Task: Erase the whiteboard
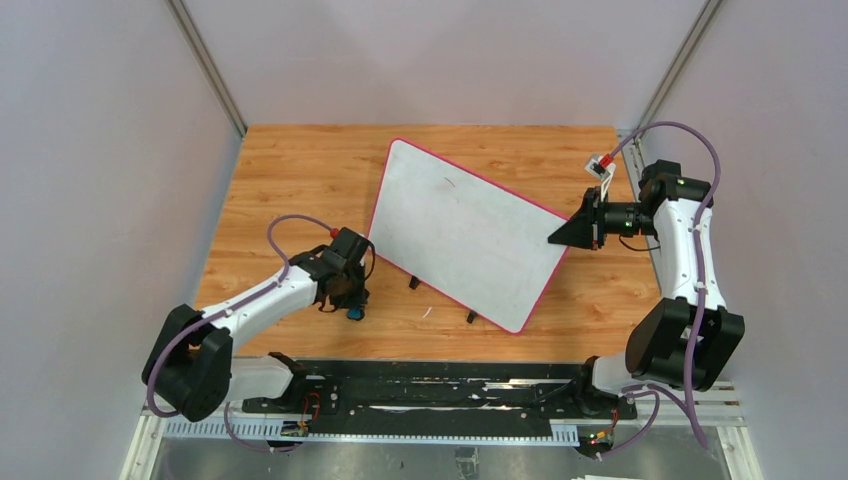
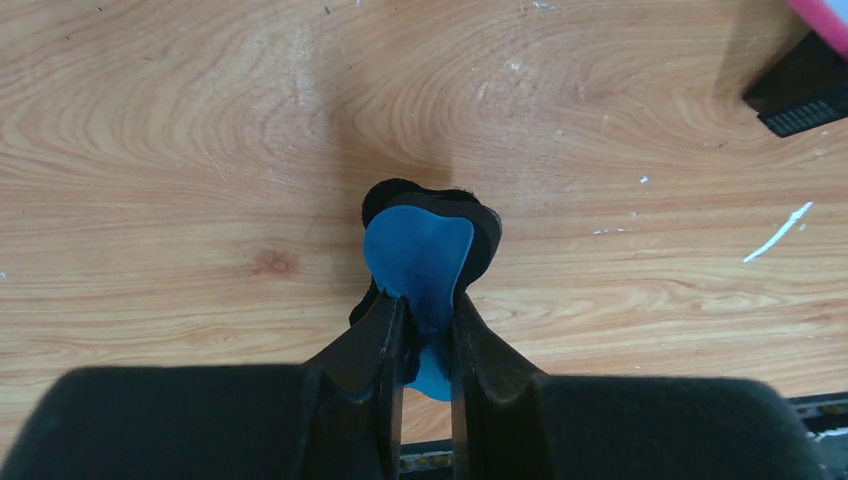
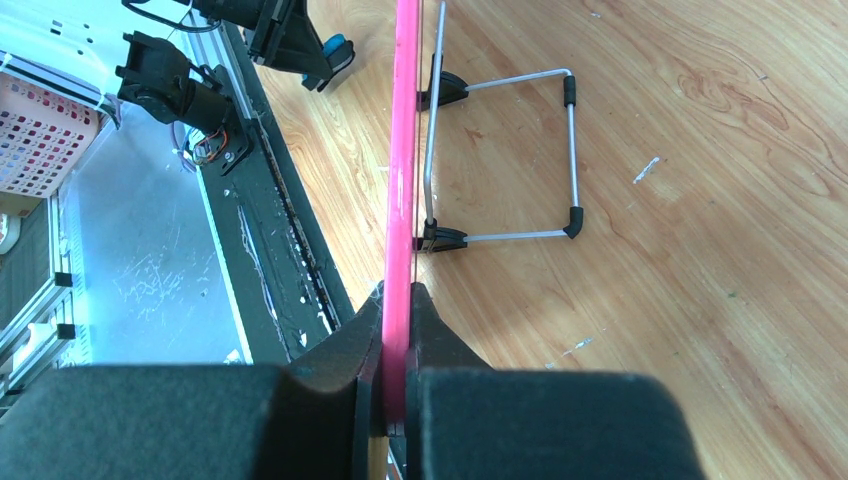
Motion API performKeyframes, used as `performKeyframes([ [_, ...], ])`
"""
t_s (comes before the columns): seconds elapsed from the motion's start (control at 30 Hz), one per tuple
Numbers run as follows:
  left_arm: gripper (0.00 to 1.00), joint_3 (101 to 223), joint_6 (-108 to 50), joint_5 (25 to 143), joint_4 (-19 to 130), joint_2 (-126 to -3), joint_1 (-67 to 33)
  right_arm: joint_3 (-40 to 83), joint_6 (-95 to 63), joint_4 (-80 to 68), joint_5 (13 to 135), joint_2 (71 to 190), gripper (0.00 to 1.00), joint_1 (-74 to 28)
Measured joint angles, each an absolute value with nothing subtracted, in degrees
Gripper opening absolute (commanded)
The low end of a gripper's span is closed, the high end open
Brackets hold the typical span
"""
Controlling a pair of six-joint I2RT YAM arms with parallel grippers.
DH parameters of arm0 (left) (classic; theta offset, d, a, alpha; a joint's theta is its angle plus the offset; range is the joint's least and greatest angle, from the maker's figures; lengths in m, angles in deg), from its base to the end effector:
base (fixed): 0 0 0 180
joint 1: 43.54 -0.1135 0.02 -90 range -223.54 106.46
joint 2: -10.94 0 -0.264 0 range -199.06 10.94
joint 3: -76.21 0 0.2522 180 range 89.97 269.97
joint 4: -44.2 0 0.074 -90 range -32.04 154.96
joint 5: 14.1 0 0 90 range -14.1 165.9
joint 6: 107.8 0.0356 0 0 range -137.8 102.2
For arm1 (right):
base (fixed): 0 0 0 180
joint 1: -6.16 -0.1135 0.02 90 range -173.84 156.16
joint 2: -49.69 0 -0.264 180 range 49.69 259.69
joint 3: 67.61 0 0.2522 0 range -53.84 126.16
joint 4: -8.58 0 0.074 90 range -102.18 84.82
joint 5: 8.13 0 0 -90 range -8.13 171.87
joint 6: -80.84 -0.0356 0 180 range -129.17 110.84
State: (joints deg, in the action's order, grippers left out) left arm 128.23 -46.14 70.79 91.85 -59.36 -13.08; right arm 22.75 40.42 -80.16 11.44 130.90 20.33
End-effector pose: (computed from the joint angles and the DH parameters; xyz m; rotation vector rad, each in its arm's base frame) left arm 0.1870 -0.1063 0.1830 0.0245 2.7270 -0.1794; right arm 0.2450 -0.0273 0.3300 -0.7641 1.9513 1.1529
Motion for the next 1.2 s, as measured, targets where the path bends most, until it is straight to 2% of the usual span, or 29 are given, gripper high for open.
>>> performKeyframes([
  [0.27,0.25,131.9,-45.7,66.0,94.3,-61.6,-11.9,22.8,40.4,-80.2,11.4,130.9,0.01,20.3],
  [0.5,0.38,134.9,-44.7,63.8,94.8,-62.3,-11.9,22.8,40.4,-80.2,11.4,130.9,0.01,20.3],
  [1.03,0.4,135.2,-44.0,62.1,95.8,-63.8,-11.9,22.8,40.4,-80.2,11.4,130.9,0.01,20.3],
  [1.2,0.41,135.2,-45.2,59.1,95.7,-57.8,-11.9,22.8,40.4,-80.1,11.5,130.9,0.12,20.3],
])
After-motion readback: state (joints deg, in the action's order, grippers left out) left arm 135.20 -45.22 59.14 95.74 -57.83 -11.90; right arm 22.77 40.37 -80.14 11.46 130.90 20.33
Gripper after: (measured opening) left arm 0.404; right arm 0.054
